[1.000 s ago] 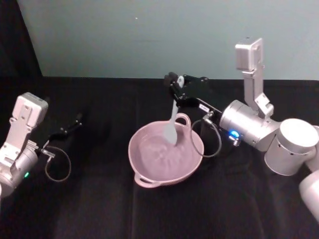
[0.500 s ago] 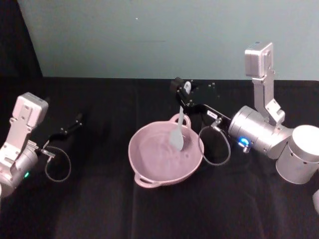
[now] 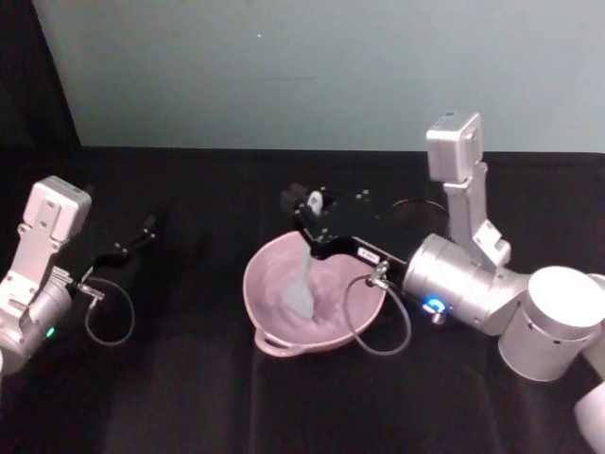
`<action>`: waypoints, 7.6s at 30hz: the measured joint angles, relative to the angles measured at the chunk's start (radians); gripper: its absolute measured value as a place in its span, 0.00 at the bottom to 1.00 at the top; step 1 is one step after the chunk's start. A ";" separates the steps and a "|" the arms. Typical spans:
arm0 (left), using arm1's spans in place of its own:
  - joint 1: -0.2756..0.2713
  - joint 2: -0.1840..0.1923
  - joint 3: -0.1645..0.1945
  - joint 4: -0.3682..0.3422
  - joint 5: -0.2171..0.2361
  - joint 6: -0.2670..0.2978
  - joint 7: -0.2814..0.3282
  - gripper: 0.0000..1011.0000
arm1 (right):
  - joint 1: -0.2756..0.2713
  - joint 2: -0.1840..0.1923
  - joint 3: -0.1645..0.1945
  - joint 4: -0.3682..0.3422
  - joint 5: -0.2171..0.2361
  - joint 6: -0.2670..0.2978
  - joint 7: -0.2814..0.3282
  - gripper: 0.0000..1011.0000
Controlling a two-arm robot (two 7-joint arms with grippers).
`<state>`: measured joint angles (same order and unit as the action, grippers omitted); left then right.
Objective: Use the one hand to pick up the spoon and stir the clear water in the bowl.
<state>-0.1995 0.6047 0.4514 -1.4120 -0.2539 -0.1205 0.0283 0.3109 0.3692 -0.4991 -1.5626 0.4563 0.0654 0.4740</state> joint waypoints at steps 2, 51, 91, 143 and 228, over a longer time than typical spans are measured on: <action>0.000 0.000 0.000 0.000 0.000 0.000 0.000 1.00 | 0.006 -0.010 -0.011 0.003 0.000 0.000 0.005 0.10; 0.000 0.000 0.000 0.000 0.000 0.000 0.000 1.00 | -0.040 0.007 0.034 -0.017 0.010 -0.014 -0.030 0.10; 0.000 0.000 0.000 0.000 0.000 0.000 0.000 1.00 | 0.054 -0.036 0.077 0.131 -0.011 -0.064 -0.040 0.10; 0.000 0.000 0.000 0.000 0.000 0.000 0.000 1.00 | 0.074 -0.061 0.083 0.156 -0.023 -0.064 -0.049 0.10; 0.000 0.000 0.000 0.000 0.000 0.000 0.000 1.00 | 0.044 0.106 0.209 0.015 0.110 0.070 -0.087 0.10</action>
<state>-0.1995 0.6047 0.4514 -1.4120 -0.2539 -0.1205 0.0283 0.3549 0.4755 -0.2900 -1.5479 0.5667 0.1356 0.3867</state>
